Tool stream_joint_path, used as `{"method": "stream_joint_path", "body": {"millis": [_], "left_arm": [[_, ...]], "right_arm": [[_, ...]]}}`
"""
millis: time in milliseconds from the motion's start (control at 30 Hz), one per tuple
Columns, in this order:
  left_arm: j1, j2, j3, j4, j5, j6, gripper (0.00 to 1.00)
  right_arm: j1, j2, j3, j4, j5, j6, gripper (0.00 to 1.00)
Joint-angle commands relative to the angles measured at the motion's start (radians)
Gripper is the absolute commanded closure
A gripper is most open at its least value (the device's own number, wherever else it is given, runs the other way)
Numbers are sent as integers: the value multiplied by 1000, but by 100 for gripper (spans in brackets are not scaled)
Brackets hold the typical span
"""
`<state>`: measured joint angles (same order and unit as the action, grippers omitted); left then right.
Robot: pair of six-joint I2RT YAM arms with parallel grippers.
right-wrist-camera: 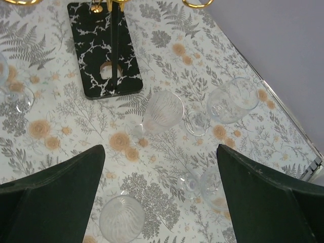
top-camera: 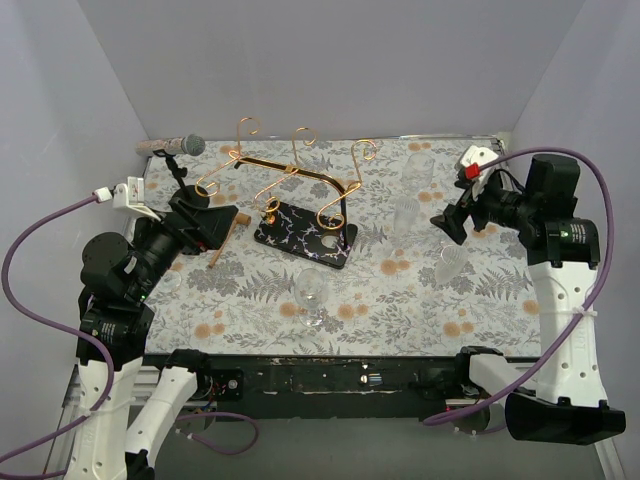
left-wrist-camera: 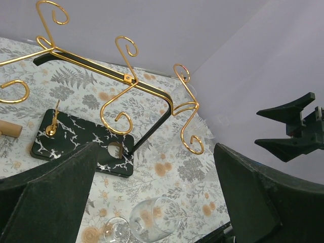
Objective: Place the wine glass upside down on the wine glass rack
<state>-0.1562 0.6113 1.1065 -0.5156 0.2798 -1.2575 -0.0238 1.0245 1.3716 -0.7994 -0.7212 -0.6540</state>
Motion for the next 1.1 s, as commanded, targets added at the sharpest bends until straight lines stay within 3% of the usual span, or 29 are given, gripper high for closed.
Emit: {"method": "stream_joint_path", "body": {"millis": [0, 200, 567, 1067], "left_arm": [[4, -4, 16, 6, 45, -11, 2], [4, 5, 30, -15, 53, 0, 2], [4, 5, 30, -23, 71, 3, 2], [4, -7, 32, -43, 73, 7, 2]], "right_arm": [[-1, 40, 81, -217, 15, -212, 0], [1, 101, 152, -418, 71, -262, 13], [-2, 97, 40, -432, 364, -335, 30], [-5, 197, -22, -399, 344, -348, 41]]}}
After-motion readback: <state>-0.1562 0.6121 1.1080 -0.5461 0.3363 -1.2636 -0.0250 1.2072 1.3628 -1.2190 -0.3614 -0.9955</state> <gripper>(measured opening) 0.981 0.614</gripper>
